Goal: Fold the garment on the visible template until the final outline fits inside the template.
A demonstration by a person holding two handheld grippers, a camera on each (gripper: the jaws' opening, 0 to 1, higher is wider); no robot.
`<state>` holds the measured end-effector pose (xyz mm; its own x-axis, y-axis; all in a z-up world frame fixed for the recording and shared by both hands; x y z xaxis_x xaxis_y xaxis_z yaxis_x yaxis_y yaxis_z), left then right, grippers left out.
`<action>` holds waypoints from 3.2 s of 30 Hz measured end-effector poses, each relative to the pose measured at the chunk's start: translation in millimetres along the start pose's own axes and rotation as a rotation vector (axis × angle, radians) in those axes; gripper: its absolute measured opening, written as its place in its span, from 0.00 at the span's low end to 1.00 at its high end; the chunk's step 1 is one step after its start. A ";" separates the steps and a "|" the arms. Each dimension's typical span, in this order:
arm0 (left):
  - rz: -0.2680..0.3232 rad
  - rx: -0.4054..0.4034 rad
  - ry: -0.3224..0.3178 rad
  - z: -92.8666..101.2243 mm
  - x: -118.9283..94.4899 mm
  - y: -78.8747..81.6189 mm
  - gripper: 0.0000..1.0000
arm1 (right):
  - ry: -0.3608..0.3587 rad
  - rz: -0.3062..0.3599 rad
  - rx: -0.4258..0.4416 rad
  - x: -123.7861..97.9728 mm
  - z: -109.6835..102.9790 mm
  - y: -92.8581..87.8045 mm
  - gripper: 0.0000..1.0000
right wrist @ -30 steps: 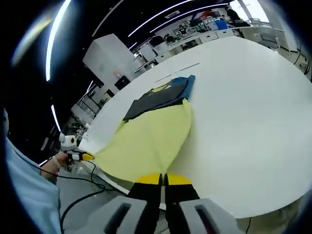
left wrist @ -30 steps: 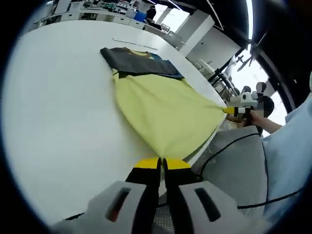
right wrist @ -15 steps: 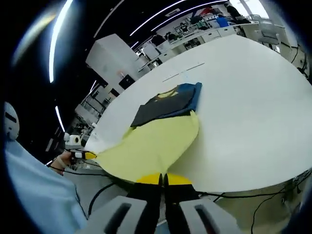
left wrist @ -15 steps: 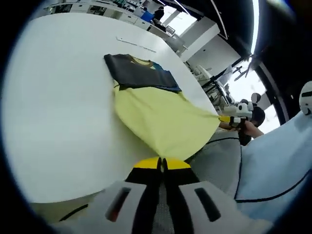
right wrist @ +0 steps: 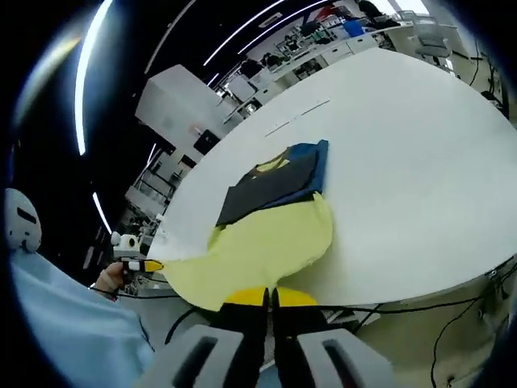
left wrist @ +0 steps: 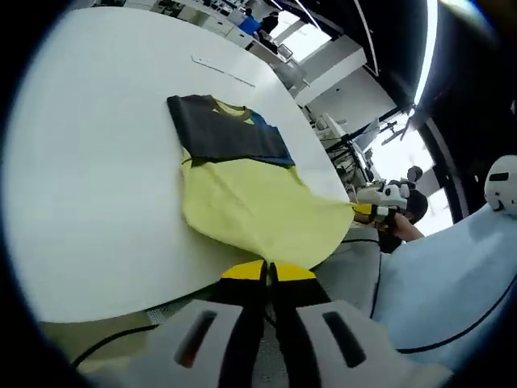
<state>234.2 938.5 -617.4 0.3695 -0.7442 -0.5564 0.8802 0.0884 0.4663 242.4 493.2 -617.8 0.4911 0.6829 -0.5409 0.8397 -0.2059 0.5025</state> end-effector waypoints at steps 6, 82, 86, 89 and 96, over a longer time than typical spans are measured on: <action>0.117 -0.065 -0.006 -15.9 14.7 25.4 0.00 | 0.035 0.088 0.097 14.7 4.9 28.3 0.00; 0.359 -0.090 0.242 -152.0 134.5 162.4 0.00 | -0.151 0.189 0.109 190.2 116.8 160.8 0.00; 0.359 0.085 0.244 -147.2 130.5 166.5 0.05 | -0.130 0.188 0.021 188.3 111.8 161.2 0.00; 0.367 0.181 0.265 -142.2 123.8 170.6 0.26 | -0.111 0.201 -0.017 183.7 106.3 162.8 0.10; 0.257 0.483 0.335 -131.5 110.5 179.0 0.38 | -0.136 0.149 -0.353 170.2 95.5 168.6 0.38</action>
<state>471.8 959.1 -685.9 0.6926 -0.4849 -0.5340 0.5468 -0.1299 0.8271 489.7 507.7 -689.6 0.6473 0.5601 -0.5170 0.6373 -0.0258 0.7701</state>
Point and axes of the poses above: the point that each gripper's makers call its tool centre point, and the gripper's own axes: x roughly forward along the fingers, z roughly to its right, y roughly out of its top, the point moved 8 cm from there along -x, roughly backward along the fingers, and after that the axes turned 1 degree about z, right-handed, at the moved point
